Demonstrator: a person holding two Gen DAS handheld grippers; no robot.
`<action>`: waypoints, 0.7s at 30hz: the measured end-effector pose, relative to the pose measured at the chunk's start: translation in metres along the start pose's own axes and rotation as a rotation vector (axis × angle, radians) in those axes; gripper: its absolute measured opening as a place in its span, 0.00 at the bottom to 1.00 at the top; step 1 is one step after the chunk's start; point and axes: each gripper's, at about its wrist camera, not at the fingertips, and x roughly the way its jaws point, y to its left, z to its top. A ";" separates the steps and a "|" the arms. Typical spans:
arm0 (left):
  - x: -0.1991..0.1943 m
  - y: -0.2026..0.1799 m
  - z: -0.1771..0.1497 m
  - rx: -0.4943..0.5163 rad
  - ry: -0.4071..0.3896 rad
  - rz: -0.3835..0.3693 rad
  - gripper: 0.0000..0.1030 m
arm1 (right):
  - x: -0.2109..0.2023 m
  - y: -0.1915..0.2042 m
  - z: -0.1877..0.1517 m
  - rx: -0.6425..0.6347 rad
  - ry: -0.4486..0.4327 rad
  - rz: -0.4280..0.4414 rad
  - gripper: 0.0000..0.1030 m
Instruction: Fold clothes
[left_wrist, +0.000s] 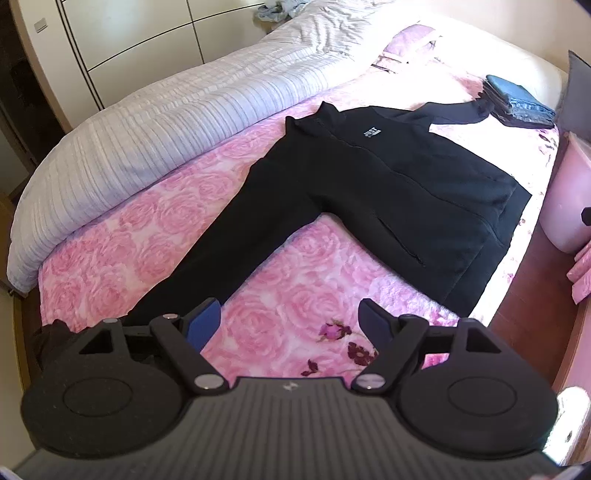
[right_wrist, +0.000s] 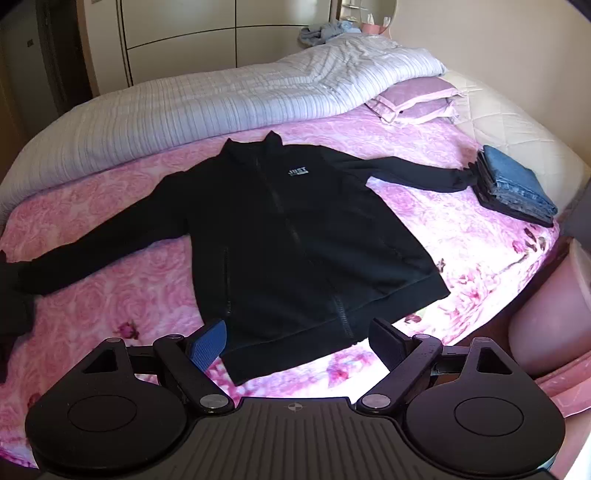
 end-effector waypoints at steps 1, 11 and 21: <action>0.000 0.001 -0.001 -0.006 0.001 0.003 0.76 | 0.001 0.000 0.000 -0.002 -0.001 0.000 0.84; -0.002 0.010 -0.004 -0.054 -0.003 0.016 0.76 | 0.004 0.004 0.004 -0.030 -0.002 0.003 0.84; -0.004 0.014 -0.014 -0.084 0.003 0.027 0.76 | 0.009 0.010 0.001 -0.051 0.011 0.018 0.84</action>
